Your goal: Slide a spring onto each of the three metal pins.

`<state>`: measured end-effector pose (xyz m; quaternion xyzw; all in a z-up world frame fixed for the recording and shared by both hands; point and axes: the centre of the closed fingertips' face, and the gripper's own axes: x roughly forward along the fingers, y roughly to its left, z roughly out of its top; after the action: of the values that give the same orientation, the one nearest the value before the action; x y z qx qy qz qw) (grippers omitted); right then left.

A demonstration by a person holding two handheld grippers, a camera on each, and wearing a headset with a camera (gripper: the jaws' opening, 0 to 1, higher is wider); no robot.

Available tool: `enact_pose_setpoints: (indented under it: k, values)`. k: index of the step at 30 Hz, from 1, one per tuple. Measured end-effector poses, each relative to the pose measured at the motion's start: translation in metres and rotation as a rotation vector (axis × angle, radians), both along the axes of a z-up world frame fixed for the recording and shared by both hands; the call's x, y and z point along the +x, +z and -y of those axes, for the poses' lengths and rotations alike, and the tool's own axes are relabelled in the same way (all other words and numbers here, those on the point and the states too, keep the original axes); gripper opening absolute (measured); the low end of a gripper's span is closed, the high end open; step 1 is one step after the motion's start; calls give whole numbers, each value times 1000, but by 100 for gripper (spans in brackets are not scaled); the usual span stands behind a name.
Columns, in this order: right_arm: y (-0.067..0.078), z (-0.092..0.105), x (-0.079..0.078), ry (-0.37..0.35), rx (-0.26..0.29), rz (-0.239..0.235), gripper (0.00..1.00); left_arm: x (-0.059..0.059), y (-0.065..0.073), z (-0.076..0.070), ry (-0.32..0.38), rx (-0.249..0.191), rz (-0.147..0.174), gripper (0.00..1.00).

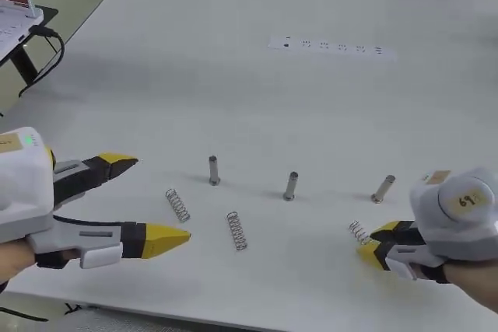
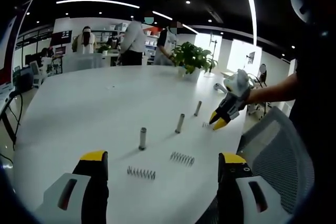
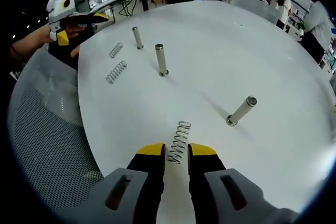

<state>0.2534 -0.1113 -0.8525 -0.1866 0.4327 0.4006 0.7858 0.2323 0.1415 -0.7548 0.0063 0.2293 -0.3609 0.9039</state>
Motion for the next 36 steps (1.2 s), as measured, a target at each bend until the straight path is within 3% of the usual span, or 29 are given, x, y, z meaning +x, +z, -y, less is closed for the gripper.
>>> enact_pose_setpoints:
  k: [19, 29, 36]
  values:
    - [-3, 1, 1, 41, -46, 24, 9, 0, 2, 6, -23, 9, 2, 83]
    - [19, 1, 5, 19, 9, 36, 8, -4, 8, 19, -58, 9, 11, 83]
    - [36, -5, 6, 69, 33, 57, 8, -8, 5, 33, -104, 13, 5, 81]
